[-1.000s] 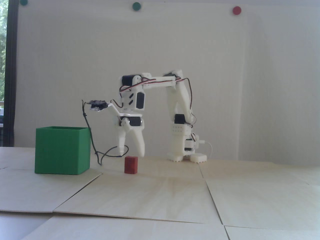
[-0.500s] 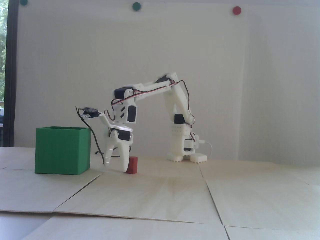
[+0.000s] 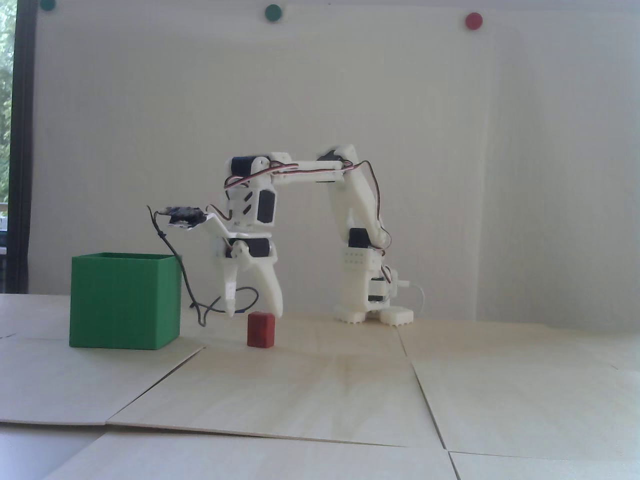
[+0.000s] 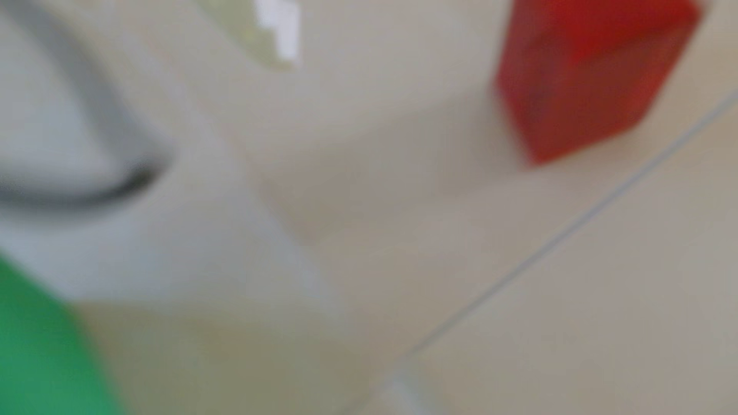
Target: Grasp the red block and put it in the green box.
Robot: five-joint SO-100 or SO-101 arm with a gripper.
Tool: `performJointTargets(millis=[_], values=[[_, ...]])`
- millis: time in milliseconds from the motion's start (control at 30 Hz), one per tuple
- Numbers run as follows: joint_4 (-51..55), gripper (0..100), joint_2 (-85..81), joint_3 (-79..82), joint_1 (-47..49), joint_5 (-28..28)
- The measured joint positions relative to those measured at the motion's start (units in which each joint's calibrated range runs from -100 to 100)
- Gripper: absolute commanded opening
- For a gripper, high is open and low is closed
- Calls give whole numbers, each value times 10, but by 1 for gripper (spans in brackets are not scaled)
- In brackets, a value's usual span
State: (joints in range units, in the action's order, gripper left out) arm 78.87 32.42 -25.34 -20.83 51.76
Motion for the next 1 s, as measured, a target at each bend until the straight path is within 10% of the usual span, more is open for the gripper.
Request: performJointTargets(millis=[1000], values=[[52, 34, 66, -56, 58, 2]])
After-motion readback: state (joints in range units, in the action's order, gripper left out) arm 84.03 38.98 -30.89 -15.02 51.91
